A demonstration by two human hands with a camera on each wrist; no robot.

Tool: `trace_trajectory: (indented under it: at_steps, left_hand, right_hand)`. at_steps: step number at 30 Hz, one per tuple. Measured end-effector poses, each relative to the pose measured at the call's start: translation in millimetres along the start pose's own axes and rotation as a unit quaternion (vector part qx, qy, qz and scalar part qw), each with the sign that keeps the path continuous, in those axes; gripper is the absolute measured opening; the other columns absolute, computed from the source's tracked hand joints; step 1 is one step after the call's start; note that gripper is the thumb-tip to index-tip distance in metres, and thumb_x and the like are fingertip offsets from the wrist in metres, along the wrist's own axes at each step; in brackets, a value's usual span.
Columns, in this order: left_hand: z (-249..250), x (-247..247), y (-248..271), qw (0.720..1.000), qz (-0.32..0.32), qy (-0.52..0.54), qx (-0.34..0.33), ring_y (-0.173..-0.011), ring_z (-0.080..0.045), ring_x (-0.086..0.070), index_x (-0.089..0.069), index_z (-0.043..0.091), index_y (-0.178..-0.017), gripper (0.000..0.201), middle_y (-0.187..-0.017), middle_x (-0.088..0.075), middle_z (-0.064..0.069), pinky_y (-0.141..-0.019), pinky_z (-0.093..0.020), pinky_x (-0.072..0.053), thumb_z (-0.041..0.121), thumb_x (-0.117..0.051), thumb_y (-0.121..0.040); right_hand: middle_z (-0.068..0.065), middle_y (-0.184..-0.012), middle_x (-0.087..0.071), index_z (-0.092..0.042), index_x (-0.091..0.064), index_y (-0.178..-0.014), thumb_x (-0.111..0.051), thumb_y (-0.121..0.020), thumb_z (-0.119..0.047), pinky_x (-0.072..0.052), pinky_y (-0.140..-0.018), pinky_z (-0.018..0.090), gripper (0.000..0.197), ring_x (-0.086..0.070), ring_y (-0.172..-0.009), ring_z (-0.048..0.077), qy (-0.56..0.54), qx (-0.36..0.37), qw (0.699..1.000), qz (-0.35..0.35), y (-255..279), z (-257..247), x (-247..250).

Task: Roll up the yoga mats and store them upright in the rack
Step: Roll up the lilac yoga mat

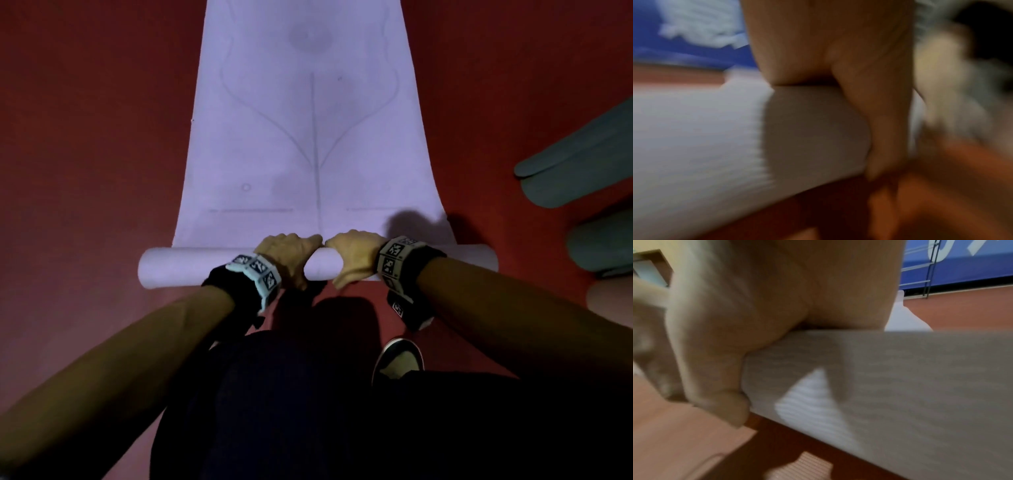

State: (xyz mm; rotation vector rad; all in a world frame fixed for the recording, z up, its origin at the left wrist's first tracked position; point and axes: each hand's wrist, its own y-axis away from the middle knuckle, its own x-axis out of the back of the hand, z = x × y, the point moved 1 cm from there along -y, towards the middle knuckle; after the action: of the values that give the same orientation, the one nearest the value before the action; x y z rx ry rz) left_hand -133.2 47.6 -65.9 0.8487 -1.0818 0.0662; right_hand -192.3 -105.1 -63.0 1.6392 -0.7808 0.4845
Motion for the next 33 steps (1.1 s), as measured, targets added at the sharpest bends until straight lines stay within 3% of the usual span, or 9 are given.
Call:
trace_trajectory:
  at_steps: [4,7,10,13,18,22,26,30,33]
  left_hand:
    - [-11.6,11.9,-24.9,0.985,-0.148,0.088,0.029,-0.102,-0.024,-0.067,-0.063,0.031,-0.117,0.073,-0.107,-0.071,0.004,-0.092,-0.041,-0.050,0.026,-0.085,-0.048]
    - [-22.6,10.8,-34.6,0.975,-0.186,0.124,-0.015,-0.101,-0.025,-0.070,-0.071,0.039,-0.095,0.065,-0.100,-0.076,0.001,-0.098,-0.051,-0.050,0.015,-0.080,-0.034]
    - [-15.2,17.2,-18.4,0.994,-0.099,0.036,0.005,-0.107,-0.025,-0.065,-0.052,0.034,-0.123,0.076,-0.115,-0.067,0.002,-0.084,-0.036,-0.048,0.042,-0.088,-0.056]
    - [-6.4,15.0,-13.3,1.000,-0.018,0.001,-0.003,-0.105,-0.029,-0.064,-0.046,0.027,-0.126,0.076,-0.115,-0.064,-0.001,-0.074,-0.035,-0.040,0.050,-0.084,-0.064]
    - [-15.3,25.7,-24.7,0.993,-0.094,0.065,0.020,-0.106,-0.020,-0.066,-0.061,0.027,-0.120,0.062,-0.111,-0.067,0.005,-0.089,-0.034,-0.054,0.035,-0.088,-0.065]
    - [-20.9,17.3,-35.3,0.982,-0.150,0.115,-0.014,-0.107,-0.029,-0.068,-0.068,0.010,-0.117,0.078,-0.111,-0.072,-0.013,-0.099,-0.047,-0.052,0.010,-0.089,-0.042]
    - [-7.4,19.0,-21.2,0.999,-0.023,0.025,0.000,-0.103,-0.028,-0.066,-0.049,0.026,-0.127,0.084,-0.115,-0.067,-0.002,-0.079,-0.034,-0.048,0.050,-0.088,-0.056]
    - [-1.1,18.1,-14.4,1.000,0.000,0.015,0.007,-0.108,-0.028,-0.064,-0.048,0.026,-0.129,0.078,-0.120,-0.064,-0.004,-0.077,-0.035,-0.046,0.047,-0.085,-0.063]
    - [-6.0,27.0,-16.4,0.997,-0.063,0.039,0.037,-0.112,-0.024,-0.063,-0.056,0.027,-0.127,0.071,-0.120,-0.065,0.001,-0.087,-0.035,-0.049,0.038,-0.088,-0.065]
  right_hand:
    - [-0.002,-0.112,-0.060,-0.027,-0.043,-0.120,-0.079,-0.068,-0.060,-0.045,-0.077,0.037,0.071,-0.058,-0.094,0.025,0.002,-0.003,0.998,0.058,0.4,-5.2,-2.1]
    - [-0.001,-0.108,-0.059,-0.025,-0.041,-0.118,-0.078,-0.067,-0.055,-0.044,-0.074,0.037,0.070,-0.061,-0.093,0.026,0.011,-0.008,0.997,0.071,-0.6,-11.7,-6.9]
    - [-0.005,-0.101,-0.059,-0.025,-0.050,-0.119,-0.077,-0.064,-0.054,-0.048,-0.074,0.035,0.067,-0.059,-0.087,0.024,-0.003,-0.028,0.998,0.058,-3.6,-11.2,-0.7]
    - [-0.006,-0.104,-0.067,-0.027,-0.059,-0.114,-0.080,-0.064,-0.051,-0.056,-0.083,0.038,0.060,-0.064,-0.092,0.021,-0.029,-0.022,0.999,0.009,-7.3,-7.9,12.3]
    - [-0.002,-0.104,-0.059,-0.024,-0.049,-0.120,-0.081,-0.065,-0.062,-0.048,-0.080,0.036,0.074,-0.058,-0.094,0.024,0.005,-0.011,0.999,0.044,-2.8,-8.1,17.5]
    - [0.004,-0.109,-0.063,-0.022,-0.043,-0.121,-0.082,-0.065,-0.053,-0.041,-0.073,0.036,0.075,-0.062,-0.098,0.032,0.029,-0.008,0.996,0.087,1.9,-12.6,4.3]
    - [-0.001,-0.114,-0.067,-0.027,-0.054,-0.125,-0.080,-0.062,-0.056,-0.053,-0.084,0.036,0.075,-0.064,-0.100,0.026,0.012,-0.028,0.998,0.057,-0.9,-8.8,12.9]
    - [-0.001,-0.121,-0.065,-0.025,-0.054,-0.128,-0.081,-0.065,-0.057,-0.054,-0.089,0.038,0.075,-0.062,-0.104,0.023,0.020,-0.020,1.000,0.005,-3.4,-9.0,18.1]
    - [0.002,-0.118,-0.063,-0.027,-0.043,-0.124,-0.078,-0.062,-0.071,-0.046,-0.079,0.037,0.084,-0.061,-0.104,0.029,0.017,-0.023,0.997,0.073,5.5,-9.1,9.4]
